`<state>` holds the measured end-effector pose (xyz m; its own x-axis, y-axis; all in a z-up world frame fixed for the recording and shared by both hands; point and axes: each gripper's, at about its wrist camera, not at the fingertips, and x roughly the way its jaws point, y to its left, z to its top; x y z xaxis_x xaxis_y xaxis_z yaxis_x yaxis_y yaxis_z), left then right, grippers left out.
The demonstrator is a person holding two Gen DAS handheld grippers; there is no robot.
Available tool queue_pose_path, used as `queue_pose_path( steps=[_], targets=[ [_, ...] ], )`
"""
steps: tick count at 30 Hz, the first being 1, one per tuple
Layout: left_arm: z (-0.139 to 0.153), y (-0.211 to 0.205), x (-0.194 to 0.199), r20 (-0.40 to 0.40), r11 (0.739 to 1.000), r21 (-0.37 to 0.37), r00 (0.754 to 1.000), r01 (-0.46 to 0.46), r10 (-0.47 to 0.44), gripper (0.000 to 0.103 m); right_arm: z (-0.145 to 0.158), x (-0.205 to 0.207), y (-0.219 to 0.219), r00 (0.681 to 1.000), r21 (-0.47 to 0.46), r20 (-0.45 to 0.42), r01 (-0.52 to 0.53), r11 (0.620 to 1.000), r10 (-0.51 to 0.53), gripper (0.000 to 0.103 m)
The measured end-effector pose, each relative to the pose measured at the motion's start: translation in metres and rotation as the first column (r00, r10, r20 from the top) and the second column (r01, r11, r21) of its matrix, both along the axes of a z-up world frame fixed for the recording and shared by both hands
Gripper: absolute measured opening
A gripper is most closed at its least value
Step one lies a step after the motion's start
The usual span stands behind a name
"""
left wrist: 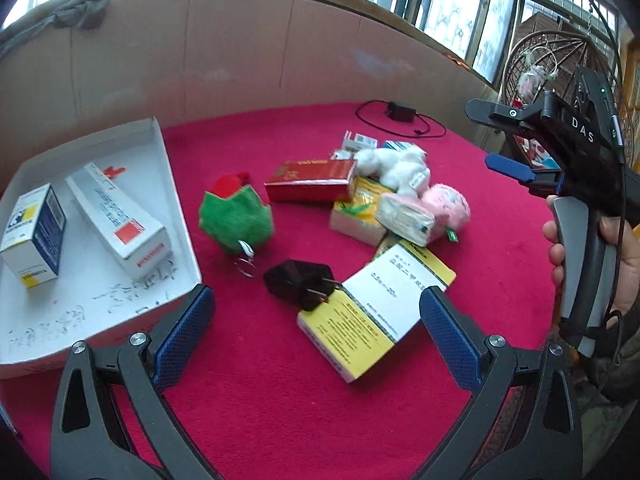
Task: Organize objects
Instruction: 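Open both tools and withdraw them from the white tray, then grasp the yellow-and-white MERCK tablet box with the left tool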
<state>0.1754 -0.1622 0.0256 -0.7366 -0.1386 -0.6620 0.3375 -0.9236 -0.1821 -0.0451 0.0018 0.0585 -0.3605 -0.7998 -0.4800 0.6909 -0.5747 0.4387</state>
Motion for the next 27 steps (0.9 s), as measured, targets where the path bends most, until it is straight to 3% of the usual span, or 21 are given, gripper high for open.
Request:
queue_pose_path(
  steps=[9, 16, 19, 22, 27],
  targets=[
    [-0.035, 0.0, -0.029, 0.112, 0.979, 0.14, 0.98, 0.148, -0.164, 0.103, -0.023, -0.022, 0.023, 0.997, 0.029, 0.058, 0.048, 0.998, -0.05, 0.103],
    [-0.034, 0.02, -0.056, 0.143, 0.964, 0.114, 0.956, 0.242, -0.257, 0.103, -0.028, -0.029, 0.025, 0.997, 0.053, 0.07, 0.015, 0.998, -0.019, 0.103],
    [-0.034, 0.044, -0.057, 0.163, 0.945, 0.065, 0.931, 0.32, -0.326, 0.103, -0.035, -0.035, 0.025, 0.994, 0.061, 0.109, -0.017, 0.998, 0.01, 0.103],
    [-0.034, 0.062, -0.054, 0.17, 0.927, 0.049, 0.911, 0.373, -0.376, 0.103, -0.042, -0.034, 0.02, 0.995, 0.12, 0.089, -0.057, 0.991, 0.047, 0.103],
    [-0.032, 0.061, -0.049, 0.153, 0.941, 0.079, 0.929, 0.328, -0.337, 0.103, -0.058, -0.037, 0.017, 0.995, 0.172, 0.091, -0.044, 0.984, 0.029, 0.103]
  ],
)
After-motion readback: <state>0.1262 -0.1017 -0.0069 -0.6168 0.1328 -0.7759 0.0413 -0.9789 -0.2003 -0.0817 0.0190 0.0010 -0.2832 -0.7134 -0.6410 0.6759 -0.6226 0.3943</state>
